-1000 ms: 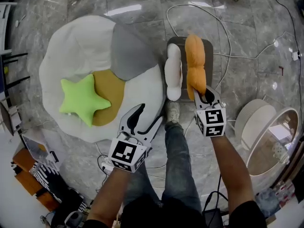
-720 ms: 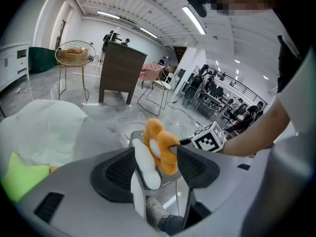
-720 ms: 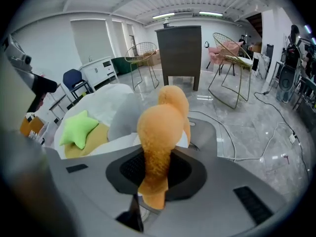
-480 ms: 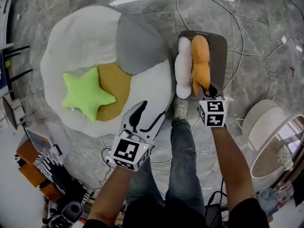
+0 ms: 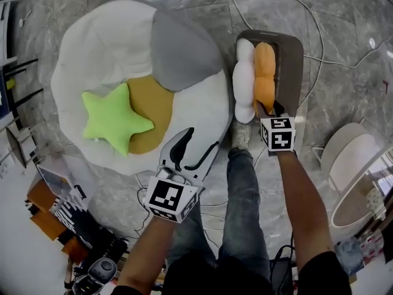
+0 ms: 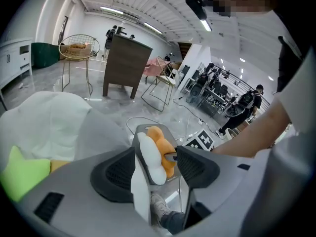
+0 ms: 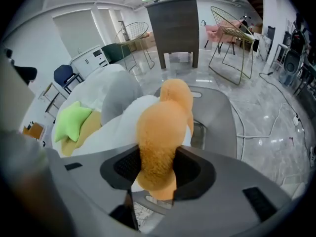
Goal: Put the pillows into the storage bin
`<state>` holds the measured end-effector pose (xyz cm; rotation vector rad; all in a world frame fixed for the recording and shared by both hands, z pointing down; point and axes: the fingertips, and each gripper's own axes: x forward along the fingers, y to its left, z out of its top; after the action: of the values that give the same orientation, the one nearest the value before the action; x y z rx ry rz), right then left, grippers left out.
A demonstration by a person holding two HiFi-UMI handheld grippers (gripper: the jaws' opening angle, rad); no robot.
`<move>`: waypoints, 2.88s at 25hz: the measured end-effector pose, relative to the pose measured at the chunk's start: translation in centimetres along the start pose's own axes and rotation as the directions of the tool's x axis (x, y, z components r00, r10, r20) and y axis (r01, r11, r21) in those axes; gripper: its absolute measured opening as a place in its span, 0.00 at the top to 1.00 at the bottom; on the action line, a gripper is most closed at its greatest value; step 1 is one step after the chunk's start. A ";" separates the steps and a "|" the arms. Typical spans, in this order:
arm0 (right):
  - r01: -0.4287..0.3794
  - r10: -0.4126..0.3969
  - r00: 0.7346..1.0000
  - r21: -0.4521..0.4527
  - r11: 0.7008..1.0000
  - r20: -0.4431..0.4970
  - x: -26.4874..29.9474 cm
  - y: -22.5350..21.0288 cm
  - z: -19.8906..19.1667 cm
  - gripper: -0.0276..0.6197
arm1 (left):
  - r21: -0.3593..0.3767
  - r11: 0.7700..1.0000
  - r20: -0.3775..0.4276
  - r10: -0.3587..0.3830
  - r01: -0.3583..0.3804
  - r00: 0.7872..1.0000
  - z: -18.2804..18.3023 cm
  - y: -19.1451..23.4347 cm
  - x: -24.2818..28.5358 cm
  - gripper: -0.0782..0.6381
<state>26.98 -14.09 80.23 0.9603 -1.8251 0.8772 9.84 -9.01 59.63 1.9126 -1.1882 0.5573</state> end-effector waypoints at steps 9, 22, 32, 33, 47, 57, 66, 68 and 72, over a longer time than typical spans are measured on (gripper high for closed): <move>0.053 -0.051 0.996 0.029 0.998 -0.071 0.3 -0.7 -1.5 0.55 | -0.016 1.000 -0.006 0.014 -0.015 1.000 -1.0 1.0 -0.7 0.50; 0.089 -0.089 0.995 0.004 0.996 0.044 -4.1 0.6 -0.2 0.54 | -0.008 1.000 0.034 0.013 -0.013 0.999 -1.1 0.7 -2.1 0.50; 0.120 -0.118 0.972 -0.001 0.993 0.204 -10.4 3.9 2.9 0.54 | -0.036 0.998 0.125 0.051 -0.047 0.991 -0.4 1.6 -7.1 0.50; 0.119 -0.115 0.969 -0.008 0.993 0.217 -11.0 4.4 3.2 0.54 | -0.042 0.998 0.129 0.058 -0.053 0.990 -0.5 1.9 -7.8 0.50; 0.054 0.010 0.936 -0.172 0.984 0.351 -17.0 17.1 9.5 0.54 | -0.157 0.969 0.265 0.228 -0.192 0.937 -1.9 8.5 -21.3 0.50; -0.078 0.188 0.951 -0.394 0.916 0.247 -12.2 32.6 8.3 0.54 | -0.297 0.899 0.209 0.391 -0.322 0.897 -12.3 16.3 -30.0 0.50; -0.168 0.271 0.951 -0.486 0.858 0.149 -8.4 42.5 5.9 0.54 | -0.327 0.870 0.120 0.426 -0.369 0.897 -19.4 22.0 -31.4 0.50; -0.185 0.277 0.953 -0.494 0.850 0.120 -7.3 44.1 5.1 0.54 | -0.345 0.865 0.120 0.427 -0.366 0.896 -20.2 23.0 -31.8 0.50; -0.235 0.303 0.951 -0.507 0.830 0.055 -5.1 47.8 3.2 0.54 | -0.404 0.841 0.127 0.441 -0.360 0.888 -22.1 24.3 -32.9 0.50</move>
<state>-14.28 6.18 65.74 0.4447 -2.1929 0.4630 -25.96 20.64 58.89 1.4255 -1.7271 0.3096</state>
